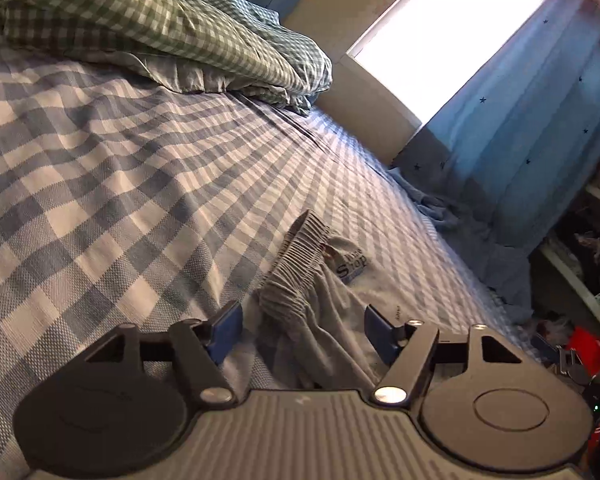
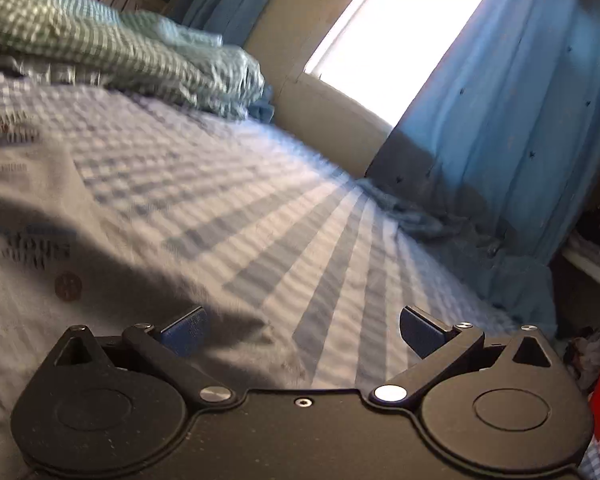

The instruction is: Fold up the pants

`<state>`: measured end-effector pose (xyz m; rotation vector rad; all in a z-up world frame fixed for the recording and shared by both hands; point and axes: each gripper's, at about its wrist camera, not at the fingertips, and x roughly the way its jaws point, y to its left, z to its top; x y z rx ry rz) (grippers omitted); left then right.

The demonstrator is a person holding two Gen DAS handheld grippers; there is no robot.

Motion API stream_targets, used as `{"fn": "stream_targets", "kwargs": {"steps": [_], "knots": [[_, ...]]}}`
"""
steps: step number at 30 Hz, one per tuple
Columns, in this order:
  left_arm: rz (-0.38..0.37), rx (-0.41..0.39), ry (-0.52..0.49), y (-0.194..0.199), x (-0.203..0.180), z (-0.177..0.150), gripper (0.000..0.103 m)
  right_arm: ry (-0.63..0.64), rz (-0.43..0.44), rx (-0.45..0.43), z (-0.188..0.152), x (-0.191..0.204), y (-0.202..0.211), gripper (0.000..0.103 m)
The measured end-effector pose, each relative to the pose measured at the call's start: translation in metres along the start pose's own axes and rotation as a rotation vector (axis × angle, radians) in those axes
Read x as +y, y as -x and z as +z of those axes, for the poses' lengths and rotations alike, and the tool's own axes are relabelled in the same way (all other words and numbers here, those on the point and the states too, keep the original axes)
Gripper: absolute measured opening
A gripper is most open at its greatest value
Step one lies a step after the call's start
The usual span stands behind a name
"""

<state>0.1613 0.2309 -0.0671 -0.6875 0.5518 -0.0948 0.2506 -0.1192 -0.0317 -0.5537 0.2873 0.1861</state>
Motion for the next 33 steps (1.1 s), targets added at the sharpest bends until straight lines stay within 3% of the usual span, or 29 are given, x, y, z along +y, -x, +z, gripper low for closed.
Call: {"fn": "stream_targets", "kwargs": {"steps": [3,6,9,11,14,17,21,25,27,33], "knots": [[-0.003,0.014,0.040,0.001,0.002,-0.002,0.074,0.039,0.130,-0.013,0.025,0.018,-0.008,0.102],[0.021,0.025,0.074,-0.002,0.000,-0.003,0.071,0.160,0.187,0.082,0.018,0.050,-0.041,0.102],[0.085,0.029,0.168,-0.005,-0.004,0.001,0.065,0.068,0.214,0.077,0.011,0.041,-0.050,0.102],[0.077,0.048,0.244,-0.012,-0.003,0.006,0.065,0.047,0.220,0.084,0.009,0.039,-0.052,0.102],[0.084,0.049,0.276,-0.023,-0.003,0.009,0.053,0.079,0.198,0.073,0.009,0.046,-0.050,0.102],[0.128,0.060,0.306,-0.028,0.000,0.009,0.028,0.107,0.175,0.055,0.008,0.052,-0.046,0.102],[0.146,0.083,0.350,-0.029,0.004,0.013,0.015,0.044,0.228,0.090,0.015,0.036,-0.050,0.102],[0.176,0.060,0.257,-0.027,-0.015,0.017,0.012,-0.048,0.154,0.010,0.030,0.004,-0.015,0.102],[0.187,0.043,0.207,-0.024,-0.029,0.018,0.011,-0.108,0.164,0.033,0.030,-0.015,0.006,0.102],[0.175,0.007,-0.014,-0.013,-0.086,0.036,0.010,-0.276,0.107,0.027,-0.025,-0.056,0.090,0.102]]}}
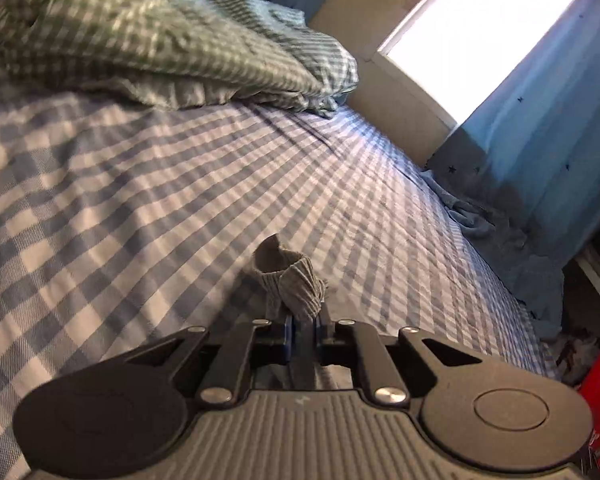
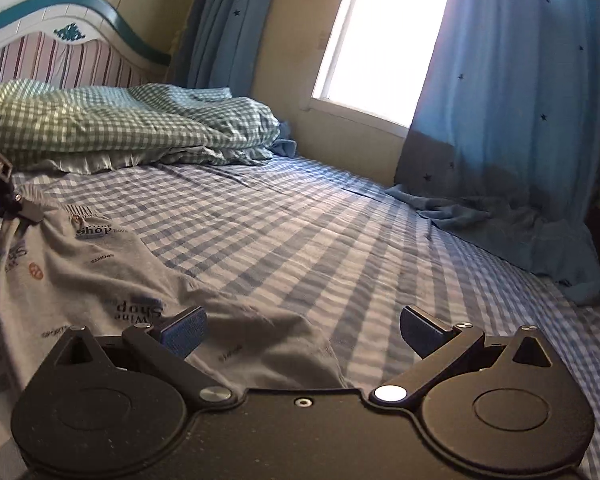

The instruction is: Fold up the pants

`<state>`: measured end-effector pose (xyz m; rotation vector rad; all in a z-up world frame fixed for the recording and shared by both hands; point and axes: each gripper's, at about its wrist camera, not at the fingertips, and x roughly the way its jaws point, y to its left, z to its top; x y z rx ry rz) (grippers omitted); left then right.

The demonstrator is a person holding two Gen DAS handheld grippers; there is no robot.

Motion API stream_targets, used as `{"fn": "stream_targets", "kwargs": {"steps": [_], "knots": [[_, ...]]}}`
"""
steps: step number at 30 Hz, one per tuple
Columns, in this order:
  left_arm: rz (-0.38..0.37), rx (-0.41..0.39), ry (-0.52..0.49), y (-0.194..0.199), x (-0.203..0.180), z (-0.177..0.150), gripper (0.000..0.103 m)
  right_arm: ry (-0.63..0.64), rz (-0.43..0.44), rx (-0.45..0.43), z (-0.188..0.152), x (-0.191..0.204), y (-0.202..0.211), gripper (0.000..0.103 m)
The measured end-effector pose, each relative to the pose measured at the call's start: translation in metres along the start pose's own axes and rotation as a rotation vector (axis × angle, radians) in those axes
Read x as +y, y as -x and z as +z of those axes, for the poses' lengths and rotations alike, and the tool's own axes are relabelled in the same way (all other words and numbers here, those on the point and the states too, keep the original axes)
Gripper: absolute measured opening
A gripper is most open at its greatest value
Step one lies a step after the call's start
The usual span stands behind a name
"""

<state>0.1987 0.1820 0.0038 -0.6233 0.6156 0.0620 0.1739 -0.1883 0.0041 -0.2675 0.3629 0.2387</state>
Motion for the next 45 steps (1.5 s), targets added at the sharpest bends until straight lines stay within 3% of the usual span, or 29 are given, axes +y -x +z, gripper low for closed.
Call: {"fn": "stream_targets", "kwargs": {"steps": [4,8,11,16,19,21,23,25,26,27,30,33,34,36,39,41,44,45], "knots": [[-0.079,-0.056,-0.267,0.024,-0.078,0.002,0.010,-0.134,-0.099,-0.012,-0.034,-0.033,0.041,0.102],[-0.193,-0.099,-0.592,0.046,-0.171,-0.030,0.010,-0.251,-0.170,0.002,-0.065,-0.074,0.072,0.102],[-0.316,-0.082,-0.822,0.056,-0.235,-0.078,0.010,-0.316,-0.215,0.008,-0.085,-0.106,0.094,0.102],[-0.473,0.035,-1.050,0.052,-0.295,-0.175,0.010,-0.373,-0.299,0.014,-0.115,-0.152,0.130,0.102],[-0.487,0.111,-1.126,0.031,-0.308,-0.231,0.011,-0.405,-0.350,0.034,-0.137,-0.172,0.149,0.102],[-0.455,0.156,-1.190,0.017,-0.310,-0.271,0.014,-0.444,-0.359,0.051,-0.148,-0.183,0.158,0.102],[-0.423,0.181,-1.234,0.006,-0.306,-0.296,0.017,-0.476,-0.341,0.054,-0.157,-0.190,0.165,0.102],[-0.389,0.152,-1.290,0.012,-0.296,-0.314,0.032,-0.483,-0.294,0.044,-0.158,-0.192,0.168,0.102],[-0.378,0.112,-1.309,0.019,-0.288,-0.317,0.052,-0.489,-0.257,0.033,-0.157,-0.193,0.168,0.102],[-0.368,0.065,-1.322,0.027,-0.282,-0.321,0.064,-0.497,-0.209,0.019,-0.153,-0.195,0.166,0.102],[-0.364,-0.001,-1.379,0.041,-0.274,-0.326,0.066,-0.534,-0.020,0.003,-0.140,-0.194,0.153,0.102],[-0.333,0.026,-1.407,0.038,-0.276,-0.332,0.061,-0.553,0.176,0.002,-0.124,-0.191,0.125,0.101],[-0.321,0.040,-1.406,0.037,-0.276,-0.333,0.059,-0.556,0.218,0.018,-0.119,-0.191,0.114,0.098],[-0.295,0.057,-1.382,0.035,-0.275,-0.331,0.036,-0.564,0.264,0.068,-0.112,-0.190,0.093,0.084],[-0.299,0.093,-1.332,0.037,-0.276,-0.327,0.013,-0.599,0.289,0.166,-0.106,-0.189,0.068,0.066],[-0.292,0.079,-1.321,0.041,-0.277,-0.325,0.007,-0.643,0.274,0.205,-0.106,-0.189,0.060,0.051],[-0.286,0.049,-1.309,0.049,-0.280,-0.322,0.005,-0.693,0.276,0.189,-0.104,-0.192,0.062,0.009],[-0.295,0.038,-1.293,0.051,-0.283,-0.319,0.005,-0.695,0.270,0.174,-0.102,-0.193,0.064,0.009]]}}
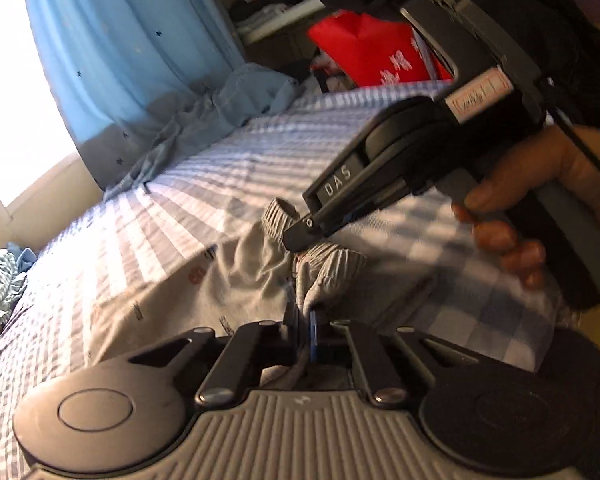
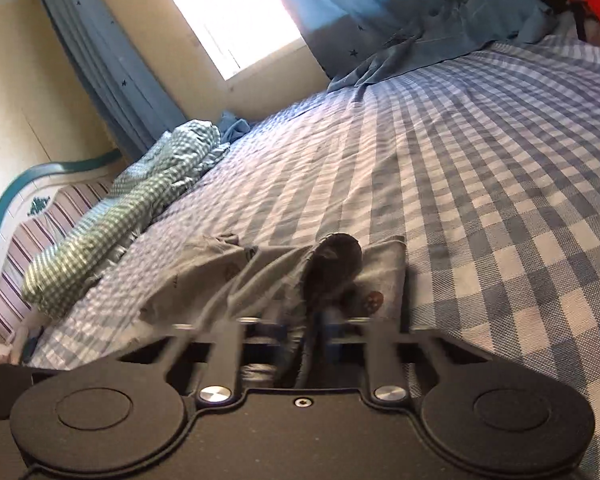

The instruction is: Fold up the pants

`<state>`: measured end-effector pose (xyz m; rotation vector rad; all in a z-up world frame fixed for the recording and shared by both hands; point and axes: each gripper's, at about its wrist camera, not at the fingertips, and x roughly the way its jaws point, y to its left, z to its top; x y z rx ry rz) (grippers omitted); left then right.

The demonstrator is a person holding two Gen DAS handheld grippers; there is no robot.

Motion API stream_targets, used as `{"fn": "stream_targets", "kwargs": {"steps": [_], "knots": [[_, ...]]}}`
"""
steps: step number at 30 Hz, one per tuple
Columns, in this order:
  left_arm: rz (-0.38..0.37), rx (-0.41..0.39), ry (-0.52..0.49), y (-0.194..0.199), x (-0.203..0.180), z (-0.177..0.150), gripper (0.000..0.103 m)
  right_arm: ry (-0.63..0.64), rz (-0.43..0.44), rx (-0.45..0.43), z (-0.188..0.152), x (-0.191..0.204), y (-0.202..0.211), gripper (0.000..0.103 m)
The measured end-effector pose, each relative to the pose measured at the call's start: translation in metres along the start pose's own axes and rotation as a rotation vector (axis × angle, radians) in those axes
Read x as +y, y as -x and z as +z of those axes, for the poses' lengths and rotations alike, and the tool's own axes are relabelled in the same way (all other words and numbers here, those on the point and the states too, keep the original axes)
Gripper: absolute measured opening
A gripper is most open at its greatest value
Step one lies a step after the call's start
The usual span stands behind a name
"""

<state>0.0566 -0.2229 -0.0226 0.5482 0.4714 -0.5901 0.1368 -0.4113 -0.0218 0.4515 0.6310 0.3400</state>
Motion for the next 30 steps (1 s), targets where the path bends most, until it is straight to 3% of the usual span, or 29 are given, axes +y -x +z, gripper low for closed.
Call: {"fn": "stream_targets", "kwargs": {"steps": [5,8,10,11,12,13,14,15,17,20,22,24,25,27,30], "knots": [[-0.015,-0.028,0.012,0.004,-0.003,0.010,0.005,0.069,-0.038,-0.068,0.013,0.009,0.024,0.008],[-0.035,0.019,-0.010,-0.009,-0.011,0.003,0.007,0.083,-0.095,-0.031,0.006,0.001,0.021,0.008],[-0.064,0.038,0.021,-0.010,-0.008,-0.006,0.018,0.136,-0.161,0.004,-0.008,0.000,0.013,0.010],[-0.079,0.036,0.050,-0.005,-0.003,-0.009,0.025,0.152,-0.185,0.006,-0.014,0.001,0.013,0.018],[-0.089,0.029,0.085,0.005,0.005,-0.014,0.042,0.162,-0.205,-0.004,-0.020,0.004,0.016,0.025],[-0.091,0.017,0.119,0.014,0.014,-0.018,0.051,0.173,-0.223,-0.023,-0.023,0.007,0.021,0.030],[-0.076,0.006,0.170,0.026,0.028,-0.023,0.063,0.187,-0.245,-0.041,-0.024,0.011,0.025,0.047],[-0.053,0.006,0.221,0.034,0.041,-0.027,0.065,0.209,-0.279,-0.067,-0.026,0.017,0.031,0.066],[0.028,0.013,0.351,0.048,0.076,-0.036,0.069,0.249,-0.335,-0.126,-0.029,0.031,0.038,0.084],[0.207,0.054,0.550,0.047,0.128,-0.053,0.085,0.281,-0.382,-0.163,-0.034,0.051,0.033,0.096],[0.270,0.126,0.647,0.035,0.155,-0.067,0.076,0.312,-0.417,-0.151,-0.041,0.062,0.022,0.097],[0.217,0.202,0.740,0.022,0.174,-0.086,0.031,0.345,-0.493,-0.131,-0.052,0.065,0.012,0.096],[0.162,0.239,0.795,0.017,0.181,-0.098,0.025,0.363,-0.534,-0.117,-0.059,0.065,0.008,0.096],[0.108,0.191,0.876,0.024,0.181,-0.118,0.013,0.386,-0.591,-0.095,-0.075,0.058,0.008,0.096],[0.115,0.162,0.802,0.035,0.168,-0.122,0.008,0.285,-0.530,-0.122,-0.092,0.036,0.025,0.097]]}}
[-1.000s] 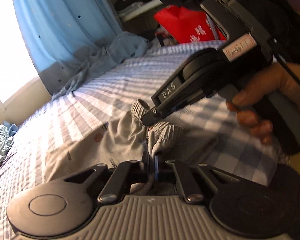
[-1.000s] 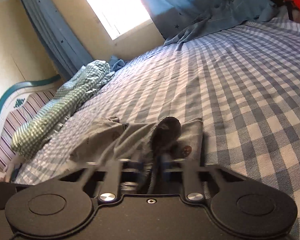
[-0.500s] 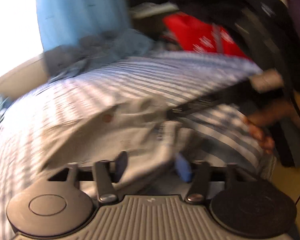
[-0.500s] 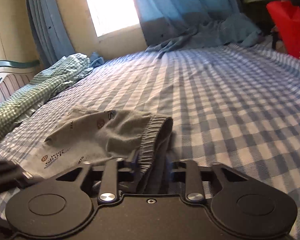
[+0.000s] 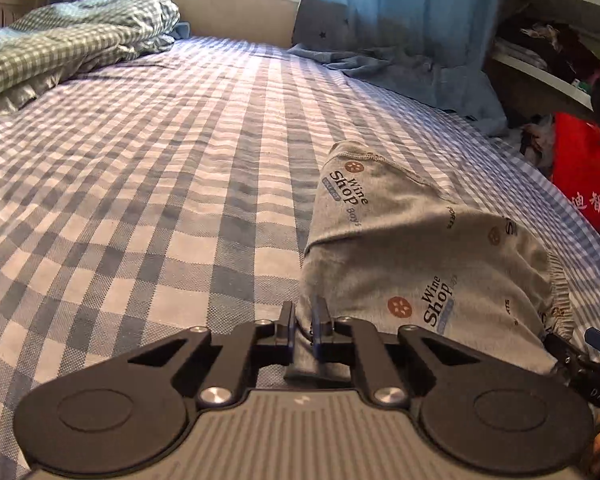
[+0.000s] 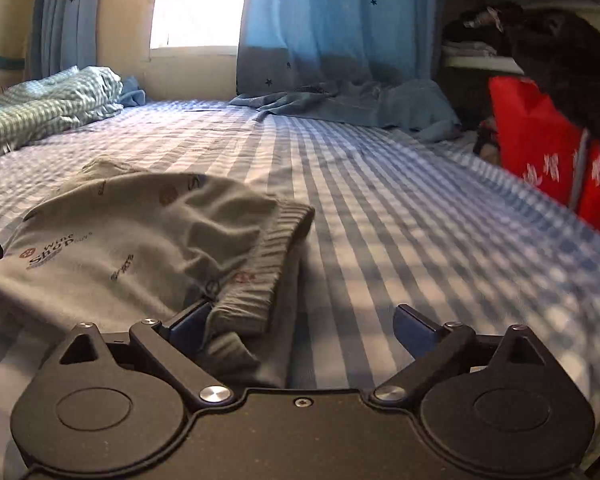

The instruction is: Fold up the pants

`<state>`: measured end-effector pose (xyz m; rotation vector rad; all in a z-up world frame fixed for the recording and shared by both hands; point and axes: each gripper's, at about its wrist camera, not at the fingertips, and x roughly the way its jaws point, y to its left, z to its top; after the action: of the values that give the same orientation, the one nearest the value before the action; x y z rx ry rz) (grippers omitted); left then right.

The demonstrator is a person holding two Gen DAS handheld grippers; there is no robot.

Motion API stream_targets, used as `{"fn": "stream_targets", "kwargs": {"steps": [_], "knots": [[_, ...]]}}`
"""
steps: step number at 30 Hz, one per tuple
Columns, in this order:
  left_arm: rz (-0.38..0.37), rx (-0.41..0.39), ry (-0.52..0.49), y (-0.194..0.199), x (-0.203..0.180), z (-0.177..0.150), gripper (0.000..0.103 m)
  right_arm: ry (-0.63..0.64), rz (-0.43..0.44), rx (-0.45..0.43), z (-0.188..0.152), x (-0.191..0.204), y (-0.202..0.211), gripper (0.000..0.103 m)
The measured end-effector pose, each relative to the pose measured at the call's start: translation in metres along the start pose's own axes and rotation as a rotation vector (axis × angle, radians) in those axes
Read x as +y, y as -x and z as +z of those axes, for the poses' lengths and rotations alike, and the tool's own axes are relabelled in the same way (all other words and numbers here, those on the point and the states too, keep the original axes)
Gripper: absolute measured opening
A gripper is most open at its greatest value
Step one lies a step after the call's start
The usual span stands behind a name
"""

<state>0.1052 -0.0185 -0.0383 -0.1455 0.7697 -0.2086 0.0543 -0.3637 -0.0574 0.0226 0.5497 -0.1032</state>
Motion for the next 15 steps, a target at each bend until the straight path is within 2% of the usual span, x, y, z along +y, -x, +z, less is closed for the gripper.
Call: {"fn": "stream_targets", "kwargs": {"steps": [4,6,8,10,13,15], "knots": [[0.047,-0.052,-0.123,-0.009,-0.021,0.001,0.008,-0.080,0.038,0.006,0.001,-0.012,0.006,0.099],[0.054,-0.062,-0.145,-0.012,-0.028,0.005,0.008,-0.095,0.056,-0.042,0.019,-0.009,0.014,0.099],[0.044,-0.068,-0.138,-0.012,-0.031,0.005,0.008,-0.065,0.131,-0.076,0.047,0.000,0.013,0.099],[0.031,-0.075,-0.136,-0.010,-0.029,0.003,0.008,-0.017,0.265,-0.071,0.081,0.018,-0.004,0.099],[0.012,-0.077,-0.113,-0.009,-0.025,0.002,0.008,0.052,0.508,-0.006,0.132,0.059,-0.051,0.095],[0.006,-0.073,-0.094,-0.009,-0.023,0.003,0.008,0.132,0.599,0.040,0.154,0.095,-0.085,0.085]]}}
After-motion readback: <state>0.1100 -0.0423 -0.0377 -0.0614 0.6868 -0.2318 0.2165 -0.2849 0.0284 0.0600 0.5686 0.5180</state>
